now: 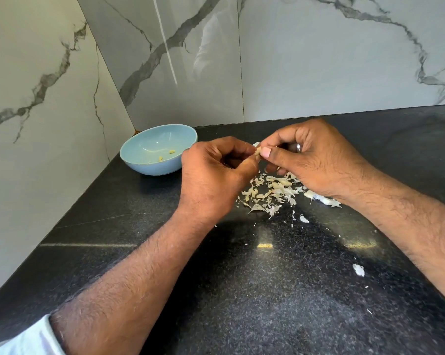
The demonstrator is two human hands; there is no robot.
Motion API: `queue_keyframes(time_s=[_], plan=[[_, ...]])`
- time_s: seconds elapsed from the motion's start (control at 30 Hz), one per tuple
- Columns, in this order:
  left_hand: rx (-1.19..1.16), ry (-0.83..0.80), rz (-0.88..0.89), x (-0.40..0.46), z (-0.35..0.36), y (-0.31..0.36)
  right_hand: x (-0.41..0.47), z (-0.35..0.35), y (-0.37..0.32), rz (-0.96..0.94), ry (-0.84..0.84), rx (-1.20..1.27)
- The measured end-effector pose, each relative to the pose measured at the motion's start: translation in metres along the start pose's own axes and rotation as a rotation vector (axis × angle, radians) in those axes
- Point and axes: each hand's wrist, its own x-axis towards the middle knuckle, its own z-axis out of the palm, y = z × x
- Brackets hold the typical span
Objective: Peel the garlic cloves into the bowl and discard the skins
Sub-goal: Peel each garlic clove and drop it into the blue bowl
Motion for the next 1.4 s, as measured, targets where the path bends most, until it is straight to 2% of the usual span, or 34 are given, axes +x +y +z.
queue_keyframes(time_s=[0.13,0.23,0.53,0.73,0.83,0.93,1.0,1.1,1.2,1.33,1.4], plan=[[0.124,0.039,0.116,0.0,0.001,-0.001,-0.001,0.002,0.001,-0.047,0.043,-0.125],[0.158,0.064,0.135,0.0,0.003,-0.002,-0.001,0.003,0.002,-0.035,0.037,-0.191],[0.324,0.094,0.317,0.0,0.009,-0.003,0.0,0.018,0.008,0.076,0.082,-0.003],[0.393,0.101,0.372,0.0,0.009,-0.004,0.0,0.016,0.002,0.099,0.081,0.018],[0.291,0.096,0.274,0.0,0.009,-0.005,-0.003,0.012,0.0,0.051,0.074,-0.104],[0.049,0.05,0.011,0.0,0.008,-0.005,-0.004,0.01,0.0,0.024,0.054,-0.151],[-0.195,0.024,-0.16,0.001,0.006,-0.004,-0.003,0.009,0.0,0.029,0.035,-0.105],[-0.457,0.003,-0.322,0.004,0.003,-0.002,-0.002,0.008,0.0,0.034,0.036,-0.044],[-0.625,-0.021,-0.43,0.005,0.001,0.003,0.0,0.006,0.001,0.05,0.037,0.037],[-0.804,-0.031,-0.55,0.01,-0.004,0.006,0.0,0.001,-0.004,0.153,0.022,0.282],[-0.851,-0.04,-0.591,0.012,-0.005,0.008,0.001,-0.004,-0.006,0.184,0.005,0.29]])
